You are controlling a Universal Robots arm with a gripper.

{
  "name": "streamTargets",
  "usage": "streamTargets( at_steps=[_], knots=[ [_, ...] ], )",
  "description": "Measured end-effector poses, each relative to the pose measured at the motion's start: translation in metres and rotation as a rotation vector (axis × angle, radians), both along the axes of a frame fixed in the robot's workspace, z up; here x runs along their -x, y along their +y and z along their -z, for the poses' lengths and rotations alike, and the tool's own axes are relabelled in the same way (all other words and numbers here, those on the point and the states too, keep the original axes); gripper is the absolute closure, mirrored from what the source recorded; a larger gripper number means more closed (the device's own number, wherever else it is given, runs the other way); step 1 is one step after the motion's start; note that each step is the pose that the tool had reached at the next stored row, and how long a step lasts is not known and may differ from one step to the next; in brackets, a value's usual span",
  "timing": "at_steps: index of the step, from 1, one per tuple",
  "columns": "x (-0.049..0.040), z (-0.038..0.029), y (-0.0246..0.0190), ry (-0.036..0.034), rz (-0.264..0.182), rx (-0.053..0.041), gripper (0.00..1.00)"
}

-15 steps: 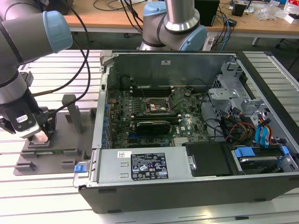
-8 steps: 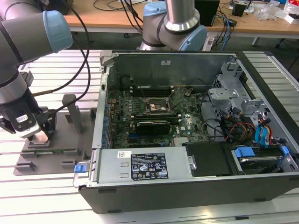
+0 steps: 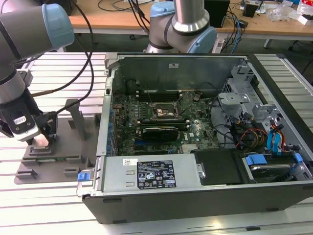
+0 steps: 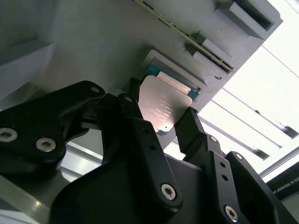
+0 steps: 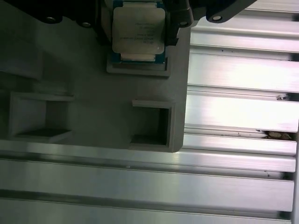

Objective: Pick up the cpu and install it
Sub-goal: 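Pick up the cpu and move it towards the insertion slot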

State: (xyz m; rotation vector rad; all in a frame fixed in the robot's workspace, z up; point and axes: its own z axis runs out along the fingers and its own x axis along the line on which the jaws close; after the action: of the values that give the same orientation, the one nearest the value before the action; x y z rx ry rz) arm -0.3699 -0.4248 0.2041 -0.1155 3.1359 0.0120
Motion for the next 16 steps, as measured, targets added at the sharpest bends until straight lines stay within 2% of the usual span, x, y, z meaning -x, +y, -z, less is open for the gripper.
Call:
streamTargets(
  at_steps=[16],
  knots=[
    [0.0000,-0.0102,0.0000,0.0000,0.000,0.0001,0.45]
  ],
)
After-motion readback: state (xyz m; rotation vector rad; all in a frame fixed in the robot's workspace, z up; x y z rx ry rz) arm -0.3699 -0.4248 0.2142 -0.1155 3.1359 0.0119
